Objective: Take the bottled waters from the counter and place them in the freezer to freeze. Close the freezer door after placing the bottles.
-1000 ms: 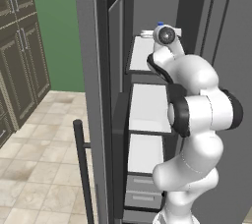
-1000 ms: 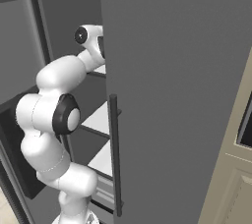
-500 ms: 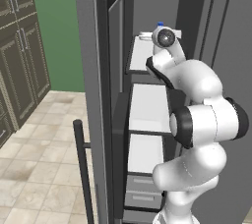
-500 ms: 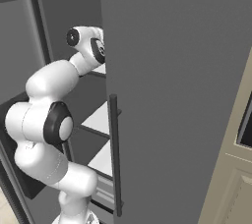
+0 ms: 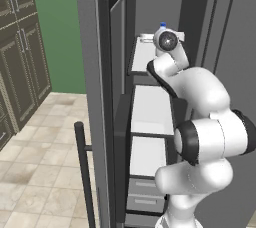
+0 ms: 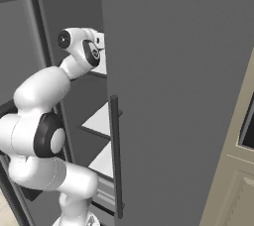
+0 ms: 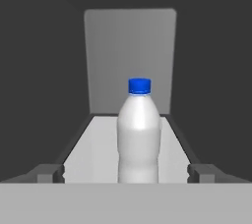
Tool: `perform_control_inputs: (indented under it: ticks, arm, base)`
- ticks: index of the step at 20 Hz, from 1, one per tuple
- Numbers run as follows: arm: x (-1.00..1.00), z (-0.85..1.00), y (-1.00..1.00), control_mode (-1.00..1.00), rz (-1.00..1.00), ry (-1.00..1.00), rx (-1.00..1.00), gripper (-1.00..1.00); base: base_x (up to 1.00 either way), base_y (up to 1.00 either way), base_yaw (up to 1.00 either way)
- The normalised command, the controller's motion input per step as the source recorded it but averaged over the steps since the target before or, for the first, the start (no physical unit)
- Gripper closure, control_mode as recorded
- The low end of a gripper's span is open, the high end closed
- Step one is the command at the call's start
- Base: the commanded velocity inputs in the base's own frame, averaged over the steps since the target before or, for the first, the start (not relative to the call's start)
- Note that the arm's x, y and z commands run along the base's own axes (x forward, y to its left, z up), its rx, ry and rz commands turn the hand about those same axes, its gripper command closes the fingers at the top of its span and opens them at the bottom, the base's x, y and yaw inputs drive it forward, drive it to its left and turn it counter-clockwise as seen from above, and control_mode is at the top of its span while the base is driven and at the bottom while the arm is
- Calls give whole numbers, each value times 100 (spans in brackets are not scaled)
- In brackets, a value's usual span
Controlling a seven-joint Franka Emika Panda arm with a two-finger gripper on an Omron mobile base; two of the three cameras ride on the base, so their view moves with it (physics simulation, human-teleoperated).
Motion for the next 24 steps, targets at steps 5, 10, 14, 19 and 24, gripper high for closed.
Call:
perform_control_inputs:
  ticks: [5,10,14,19,24]
  arm:
    - [-50,10,4,-100,1,0,0,-100]
    - [-56,9,0,-100,7,0,1,-100]
    - [-63,10,0,-100,12,0,1,-100]
    - [-57,24,0,-100,17,1,8,-100]
    - [-65,24,0,-100,22,6,7,-100]
  base:
    - [0,0,0]
    - [0,0,0]
    - [0,0,0]
    - [0,0,0]
    - [0,0,0]
